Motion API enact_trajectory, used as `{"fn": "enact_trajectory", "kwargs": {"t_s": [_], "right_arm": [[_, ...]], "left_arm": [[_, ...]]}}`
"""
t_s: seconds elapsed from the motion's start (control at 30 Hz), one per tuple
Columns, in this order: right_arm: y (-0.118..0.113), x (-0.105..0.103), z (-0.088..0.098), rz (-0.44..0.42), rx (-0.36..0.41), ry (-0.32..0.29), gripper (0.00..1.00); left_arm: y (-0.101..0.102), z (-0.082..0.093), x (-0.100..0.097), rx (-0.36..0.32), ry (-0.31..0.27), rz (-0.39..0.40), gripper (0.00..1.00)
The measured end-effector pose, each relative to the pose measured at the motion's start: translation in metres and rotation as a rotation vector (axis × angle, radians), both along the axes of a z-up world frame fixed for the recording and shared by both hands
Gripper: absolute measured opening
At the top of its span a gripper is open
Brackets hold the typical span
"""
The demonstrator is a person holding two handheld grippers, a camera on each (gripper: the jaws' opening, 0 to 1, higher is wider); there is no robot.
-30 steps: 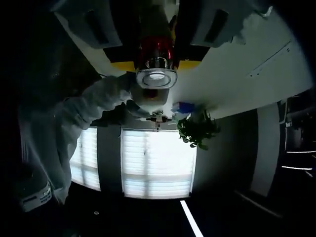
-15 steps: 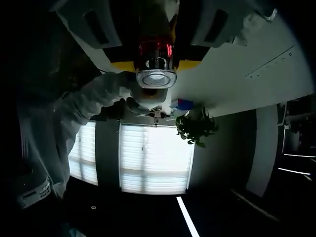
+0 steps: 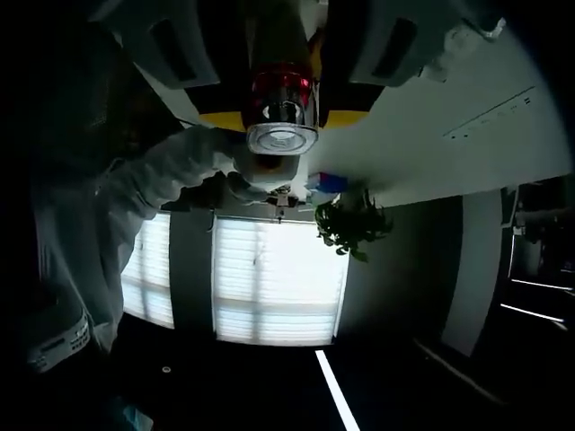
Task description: Arrange the skincare products in the storage area until every visible bottle or jar stands upright without overlapping.
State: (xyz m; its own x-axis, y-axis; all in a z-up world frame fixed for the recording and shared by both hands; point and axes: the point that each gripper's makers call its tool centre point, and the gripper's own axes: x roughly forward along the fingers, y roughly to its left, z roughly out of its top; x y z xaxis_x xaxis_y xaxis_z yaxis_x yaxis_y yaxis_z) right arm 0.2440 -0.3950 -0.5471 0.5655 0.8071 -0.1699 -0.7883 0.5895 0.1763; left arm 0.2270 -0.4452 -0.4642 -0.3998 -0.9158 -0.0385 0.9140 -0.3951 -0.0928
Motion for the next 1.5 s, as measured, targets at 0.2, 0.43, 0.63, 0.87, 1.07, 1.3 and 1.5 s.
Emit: {"fn": "enact_trajectory", "kwargs": {"t_s": [0.2,0.43,0.63,0.87,1.07,1.3,1.5], "right_arm": [[0.0,-0.001,-0.001,0.013,-0.014,-0.011,0.28],[0.0,-0.002,0.0,0.028,-0.013,-0.003,0.29],[0.002,-0.004,-0.002,0.054,-0.036,-0.009,0.28],[0.003,-0.005,-0.001,0.061,-0.042,-0.007,0.27],[0.002,-0.005,0.003,0.054,-0.037,-0.005,0.28],[0.0,-0.007,0.003,0.038,-0.05,0.009,0.36],[-0.006,-0.009,0.006,0.023,-0.053,0.014,0.38]], "left_arm": [[0.003,-0.001,0.001,0.003,0.003,-0.009,0.24],[0.009,-0.005,-0.003,0.011,-0.001,-0.026,0.25],[0.011,-0.007,0.002,0.018,-0.009,-0.027,0.25],[0.015,-0.004,0.0,0.022,-0.01,-0.017,0.25],[0.018,-0.001,-0.003,0.018,-0.012,-0.011,0.25],[0.02,0.005,-0.002,0.005,-0.011,0.003,0.28],[0.024,0.009,-0.001,-0.002,-0.001,0.018,0.3]]}}
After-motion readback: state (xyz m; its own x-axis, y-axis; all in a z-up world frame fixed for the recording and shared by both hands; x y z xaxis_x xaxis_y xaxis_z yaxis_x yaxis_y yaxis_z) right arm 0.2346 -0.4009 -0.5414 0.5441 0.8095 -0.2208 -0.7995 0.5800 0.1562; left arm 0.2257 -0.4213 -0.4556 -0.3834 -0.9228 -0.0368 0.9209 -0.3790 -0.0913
